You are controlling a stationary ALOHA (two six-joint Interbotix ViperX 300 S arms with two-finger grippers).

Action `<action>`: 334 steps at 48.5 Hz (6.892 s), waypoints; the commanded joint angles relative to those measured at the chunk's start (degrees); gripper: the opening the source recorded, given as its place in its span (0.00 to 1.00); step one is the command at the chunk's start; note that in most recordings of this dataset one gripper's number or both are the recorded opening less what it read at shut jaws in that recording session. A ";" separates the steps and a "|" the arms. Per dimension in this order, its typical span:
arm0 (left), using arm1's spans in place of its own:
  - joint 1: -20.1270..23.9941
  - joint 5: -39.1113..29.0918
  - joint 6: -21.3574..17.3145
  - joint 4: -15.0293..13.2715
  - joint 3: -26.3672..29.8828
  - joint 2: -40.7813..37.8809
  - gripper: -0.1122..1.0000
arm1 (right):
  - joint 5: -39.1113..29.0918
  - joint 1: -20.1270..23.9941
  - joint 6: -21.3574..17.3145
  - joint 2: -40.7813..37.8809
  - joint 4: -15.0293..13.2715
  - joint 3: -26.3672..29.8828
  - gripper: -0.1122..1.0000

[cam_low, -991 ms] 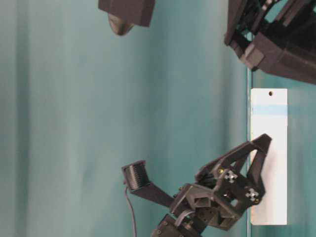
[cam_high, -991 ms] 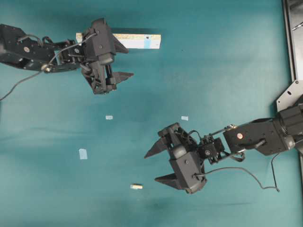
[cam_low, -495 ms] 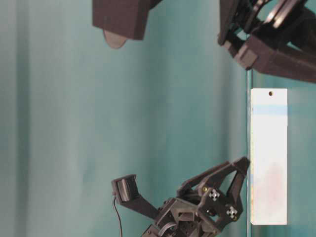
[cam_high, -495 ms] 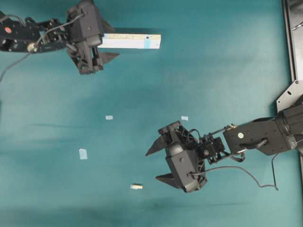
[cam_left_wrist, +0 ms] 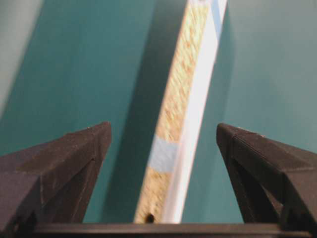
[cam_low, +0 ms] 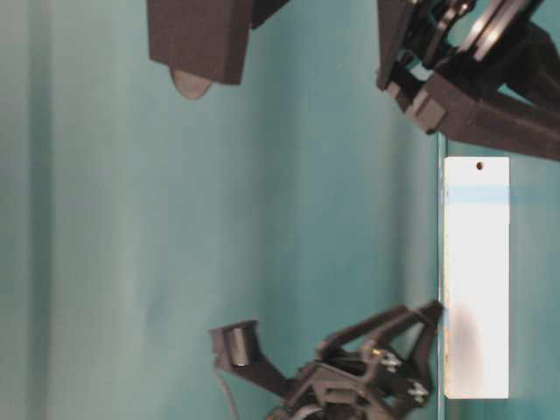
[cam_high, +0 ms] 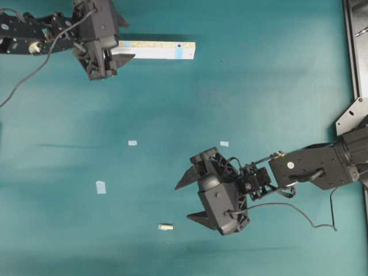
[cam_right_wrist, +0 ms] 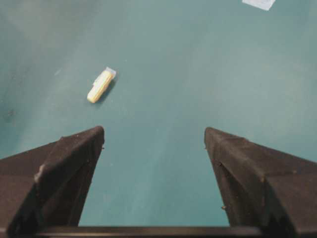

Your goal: Move the wooden board into place and insert the rod into its hole.

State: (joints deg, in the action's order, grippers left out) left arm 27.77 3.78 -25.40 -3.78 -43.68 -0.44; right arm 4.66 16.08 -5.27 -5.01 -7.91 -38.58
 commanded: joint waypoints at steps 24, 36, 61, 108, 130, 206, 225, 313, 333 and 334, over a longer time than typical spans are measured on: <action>0.26 5.89 -0.35 0.18 0.88 -6.86 0.92 | -10.72 0.26 -0.09 10.72 0.00 5.98 0.93; 0.26 6.42 -0.44 0.18 2.11 -9.05 0.92 | -11.34 -0.09 -0.09 16.35 0.00 6.59 0.93; 0.18 7.29 0.18 0.18 2.46 -12.48 0.49 | -12.48 -0.18 -0.09 17.49 0.00 6.86 0.93; -5.19 3.25 4.75 -0.09 5.45 -5.89 0.30 | -14.68 -2.20 0.00 21.27 0.00 6.59 0.93; -19.86 3.25 23.73 -0.09 12.48 -10.55 0.30 | -14.68 -2.29 0.00 21.18 -0.09 6.42 0.93; -26.98 -1.85 26.10 0.00 38.06 -29.44 0.30 | -13.18 -2.37 0.09 19.34 -0.35 6.77 0.93; -26.89 -2.72 26.10 0.09 38.41 -29.79 0.30 | -13.10 -2.37 0.18 18.90 -0.35 6.77 0.93; -28.48 20.30 25.93 0.09 15.56 -21.27 0.54 | -15.29 -2.37 0.09 18.81 -0.35 7.38 0.93; -29.18 24.96 24.79 0.09 15.56 -24.26 0.54 | -26.19 -1.32 0.00 15.03 -0.09 12.74 0.93; -29.27 25.14 24.79 0.18 15.47 -24.35 0.54 | -26.89 -1.23 0.00 14.68 0.00 13.27 0.93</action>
State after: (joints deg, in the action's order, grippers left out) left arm -0.97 27.69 -0.18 -3.69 -28.56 -25.58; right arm -19.95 14.15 -5.19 10.02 -8.09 -28.30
